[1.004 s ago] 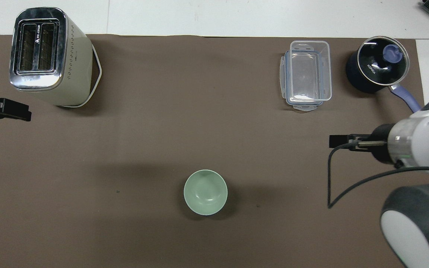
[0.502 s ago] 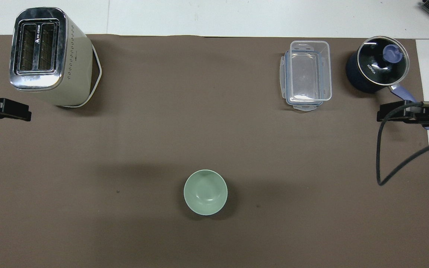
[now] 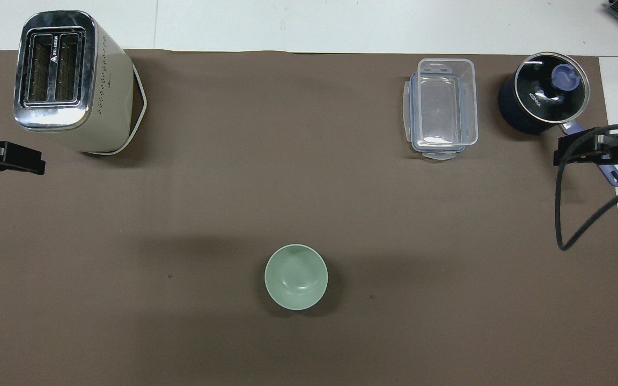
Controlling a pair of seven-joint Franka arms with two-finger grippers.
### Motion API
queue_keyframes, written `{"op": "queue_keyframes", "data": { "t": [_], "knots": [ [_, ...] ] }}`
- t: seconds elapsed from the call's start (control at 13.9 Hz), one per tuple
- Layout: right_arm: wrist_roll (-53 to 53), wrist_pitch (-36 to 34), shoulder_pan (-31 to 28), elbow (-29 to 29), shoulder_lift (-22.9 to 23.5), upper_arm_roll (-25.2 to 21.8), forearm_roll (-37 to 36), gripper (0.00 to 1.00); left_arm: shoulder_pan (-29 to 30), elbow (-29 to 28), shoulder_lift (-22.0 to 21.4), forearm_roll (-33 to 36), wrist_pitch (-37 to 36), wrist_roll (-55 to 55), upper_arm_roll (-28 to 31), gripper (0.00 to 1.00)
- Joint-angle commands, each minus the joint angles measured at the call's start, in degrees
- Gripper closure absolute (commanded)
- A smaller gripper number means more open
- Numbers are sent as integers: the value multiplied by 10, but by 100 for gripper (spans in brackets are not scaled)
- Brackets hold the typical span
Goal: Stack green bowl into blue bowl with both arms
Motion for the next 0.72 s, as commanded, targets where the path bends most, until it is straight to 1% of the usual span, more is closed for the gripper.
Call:
{"op": "queue_keyframes", "data": {
  "t": [0.0, 0.07, 0.22, 0.65],
  "knots": [
    [-12, -14, -16, 13, 5, 4, 5, 0, 3, 15, 8, 8, -12, 5, -2, 0],
    [-13, -14, -14, 5, 0, 4, 5, 0, 3, 15, 8, 8, -12, 5, -2, 0],
    [-13, -6, -15, -34, -22, 4, 5, 0, 3, 15, 8, 8, -12, 5, -2, 0],
    [-6, -12, -13, -31, -22, 4, 2, 0, 3, 15, 8, 8, -12, 5, -2, 0]
  ]
}}
